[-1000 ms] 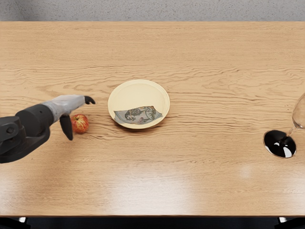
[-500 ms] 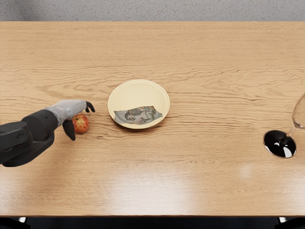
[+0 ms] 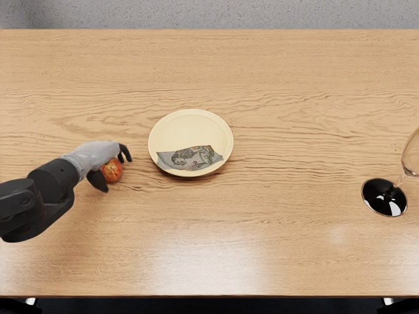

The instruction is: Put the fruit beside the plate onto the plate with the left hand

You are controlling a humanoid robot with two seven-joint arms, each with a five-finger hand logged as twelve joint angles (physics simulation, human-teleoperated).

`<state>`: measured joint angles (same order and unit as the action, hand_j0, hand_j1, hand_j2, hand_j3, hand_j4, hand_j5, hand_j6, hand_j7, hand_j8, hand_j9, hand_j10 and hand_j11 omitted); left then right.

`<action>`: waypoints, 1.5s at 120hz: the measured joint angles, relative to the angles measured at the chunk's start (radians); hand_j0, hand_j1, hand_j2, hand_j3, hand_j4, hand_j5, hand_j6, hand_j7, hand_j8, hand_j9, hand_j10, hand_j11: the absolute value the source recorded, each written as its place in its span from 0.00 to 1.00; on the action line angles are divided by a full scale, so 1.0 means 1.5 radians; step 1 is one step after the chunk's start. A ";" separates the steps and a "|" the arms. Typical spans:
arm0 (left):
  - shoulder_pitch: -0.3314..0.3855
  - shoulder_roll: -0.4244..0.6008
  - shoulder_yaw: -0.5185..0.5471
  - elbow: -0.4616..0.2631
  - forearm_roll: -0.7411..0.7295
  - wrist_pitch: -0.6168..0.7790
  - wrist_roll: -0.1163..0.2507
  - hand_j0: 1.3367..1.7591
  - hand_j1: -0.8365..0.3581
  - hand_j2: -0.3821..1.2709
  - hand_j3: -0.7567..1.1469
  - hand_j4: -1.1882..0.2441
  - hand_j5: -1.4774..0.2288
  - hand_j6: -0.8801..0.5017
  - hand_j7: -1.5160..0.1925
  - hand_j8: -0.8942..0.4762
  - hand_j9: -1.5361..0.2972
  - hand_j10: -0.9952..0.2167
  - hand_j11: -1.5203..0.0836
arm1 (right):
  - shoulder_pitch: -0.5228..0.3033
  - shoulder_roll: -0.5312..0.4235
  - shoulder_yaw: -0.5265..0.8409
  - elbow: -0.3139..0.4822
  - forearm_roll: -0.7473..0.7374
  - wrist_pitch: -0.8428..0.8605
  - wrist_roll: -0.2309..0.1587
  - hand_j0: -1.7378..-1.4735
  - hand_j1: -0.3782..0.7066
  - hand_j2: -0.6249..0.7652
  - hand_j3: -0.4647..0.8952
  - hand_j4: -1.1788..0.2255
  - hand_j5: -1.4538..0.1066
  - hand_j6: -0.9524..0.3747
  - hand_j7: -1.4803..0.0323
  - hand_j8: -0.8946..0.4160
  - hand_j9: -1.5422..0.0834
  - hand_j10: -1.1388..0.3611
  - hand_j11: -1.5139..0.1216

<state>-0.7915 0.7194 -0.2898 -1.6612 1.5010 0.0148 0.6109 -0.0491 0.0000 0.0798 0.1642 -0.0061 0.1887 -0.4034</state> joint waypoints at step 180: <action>-0.159 -0.276 -0.014 0.179 -0.022 0.003 0.000 0.73 0.40 0.49 0.40 0.32 0.26 0.34 0.30 0.41 0.29 0.42 0.31 | -0.003 0.000 -0.001 0.001 0.001 0.000 0.000 0.30 0.03 0.45 0.34 0.84 0.93 0.72 0.98 0.68 0.95 0.76 0.93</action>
<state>-1.0303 0.3049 -0.3109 -1.3920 1.4674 0.0189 0.6113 -0.0535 0.0000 0.0790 0.1652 -0.0047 0.1887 -0.4034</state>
